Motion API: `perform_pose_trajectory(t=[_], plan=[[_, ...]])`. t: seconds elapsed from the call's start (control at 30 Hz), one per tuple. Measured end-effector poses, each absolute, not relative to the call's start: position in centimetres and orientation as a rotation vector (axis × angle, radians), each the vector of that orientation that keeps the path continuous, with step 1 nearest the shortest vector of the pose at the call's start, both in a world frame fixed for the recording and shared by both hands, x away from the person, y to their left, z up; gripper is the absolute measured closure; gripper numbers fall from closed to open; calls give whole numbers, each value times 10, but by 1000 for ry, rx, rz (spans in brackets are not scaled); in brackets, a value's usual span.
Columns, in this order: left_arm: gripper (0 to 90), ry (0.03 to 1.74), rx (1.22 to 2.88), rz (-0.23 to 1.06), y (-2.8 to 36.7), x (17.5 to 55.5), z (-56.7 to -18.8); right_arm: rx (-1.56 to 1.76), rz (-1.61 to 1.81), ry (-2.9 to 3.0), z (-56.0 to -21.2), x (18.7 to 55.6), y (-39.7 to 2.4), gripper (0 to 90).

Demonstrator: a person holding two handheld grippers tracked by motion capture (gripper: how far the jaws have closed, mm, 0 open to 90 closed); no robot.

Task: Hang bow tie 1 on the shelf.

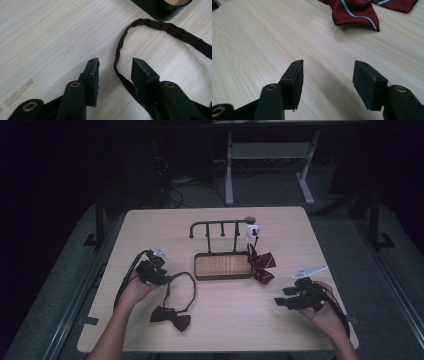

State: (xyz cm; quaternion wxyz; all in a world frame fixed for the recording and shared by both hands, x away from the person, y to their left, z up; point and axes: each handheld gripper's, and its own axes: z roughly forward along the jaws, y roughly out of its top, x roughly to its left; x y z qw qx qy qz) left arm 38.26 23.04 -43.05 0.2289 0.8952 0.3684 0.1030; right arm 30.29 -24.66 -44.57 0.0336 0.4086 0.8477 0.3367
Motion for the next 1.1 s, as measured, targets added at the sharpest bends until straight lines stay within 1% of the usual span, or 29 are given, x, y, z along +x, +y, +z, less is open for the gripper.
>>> perform_pose_trajectory(t=[0.03, 0.07, 0.13, 0.4, 0.53, 0.6, 1.0, 1.1], plan=[[623, 1015, 2464, 279, 231, 383, -431, 1250, 1029, 2612, -446, 303, -246, 418], [623, 1014, 2464, 277, 231, 384, -431, 1250, 1029, 2612, -446, 303, -246, 418], [652, 1016, 2466, 262, 231, 385, -433, 1248, 1035, 2612, -446, 303, -245, 419], [696, 1004, 2483, 246, 229, 388, -437, 1247, 1035, 2613, -446, 302, -244, 422], [739, 990, 2504, 225, 228, 389, -439, 1242, 1046, 2608, -445, 301, -243, 424], [778, 976, 2512, 219, 227, 389, -440, 1235, 1044, 2611, -445, 302, -242, 424], [892, 962, 2540, 179, 225, 390, -443, 1231, 1046, 2614, -446, 301, -242, 425], [893, 958, 2542, 177, 225, 390, -442, 1223, 1054, 2609, -446, 301, -242, 425]])
